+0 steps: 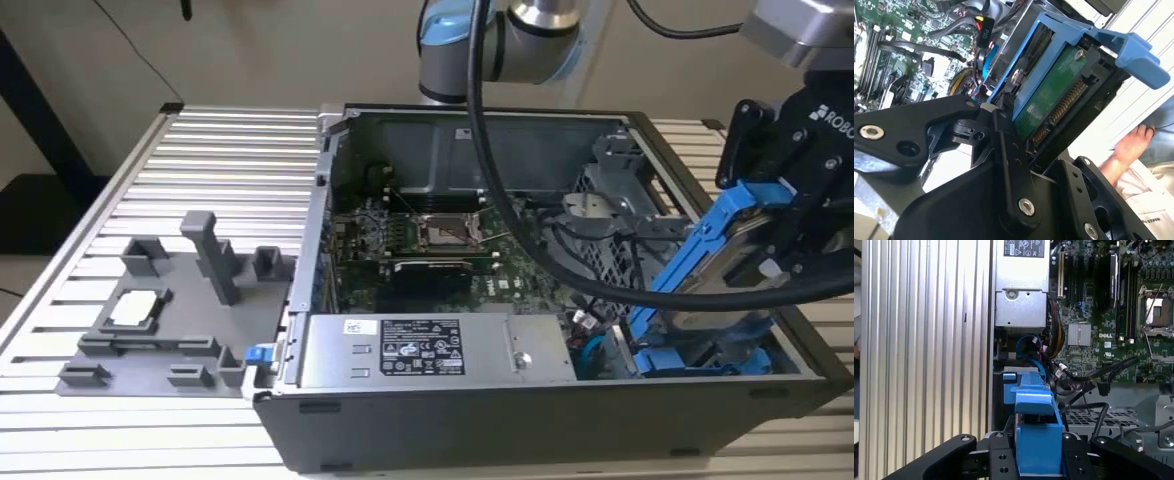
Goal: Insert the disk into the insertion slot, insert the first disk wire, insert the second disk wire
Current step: 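Insert the disk into the insertion slot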
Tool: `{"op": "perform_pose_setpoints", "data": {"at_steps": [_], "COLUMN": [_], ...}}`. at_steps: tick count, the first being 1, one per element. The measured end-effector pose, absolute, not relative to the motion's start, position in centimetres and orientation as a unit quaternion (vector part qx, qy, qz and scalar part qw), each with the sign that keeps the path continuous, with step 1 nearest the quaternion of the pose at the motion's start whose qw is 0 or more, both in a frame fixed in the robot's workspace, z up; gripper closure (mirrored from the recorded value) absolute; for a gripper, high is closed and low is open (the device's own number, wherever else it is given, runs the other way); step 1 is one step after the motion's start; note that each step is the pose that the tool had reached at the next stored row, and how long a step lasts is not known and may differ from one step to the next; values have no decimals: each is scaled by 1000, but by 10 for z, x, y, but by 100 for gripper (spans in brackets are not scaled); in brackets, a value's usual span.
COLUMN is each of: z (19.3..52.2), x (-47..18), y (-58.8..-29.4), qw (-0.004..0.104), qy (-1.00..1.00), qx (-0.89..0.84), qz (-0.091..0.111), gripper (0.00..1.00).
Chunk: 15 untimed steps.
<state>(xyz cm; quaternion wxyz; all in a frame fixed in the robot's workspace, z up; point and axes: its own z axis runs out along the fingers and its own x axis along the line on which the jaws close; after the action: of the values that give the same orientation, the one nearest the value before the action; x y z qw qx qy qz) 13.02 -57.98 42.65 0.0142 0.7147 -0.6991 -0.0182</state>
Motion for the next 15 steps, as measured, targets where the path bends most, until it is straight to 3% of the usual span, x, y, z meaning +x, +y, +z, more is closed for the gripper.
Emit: {"op": "perform_pose_setpoints", "data": {"at_steps": [15], "z": [411], "x": [134], "y": [-580], "qw": [3], "qy": [-697], "qx": [717], "qz": [-29], "gripper": [67]}}
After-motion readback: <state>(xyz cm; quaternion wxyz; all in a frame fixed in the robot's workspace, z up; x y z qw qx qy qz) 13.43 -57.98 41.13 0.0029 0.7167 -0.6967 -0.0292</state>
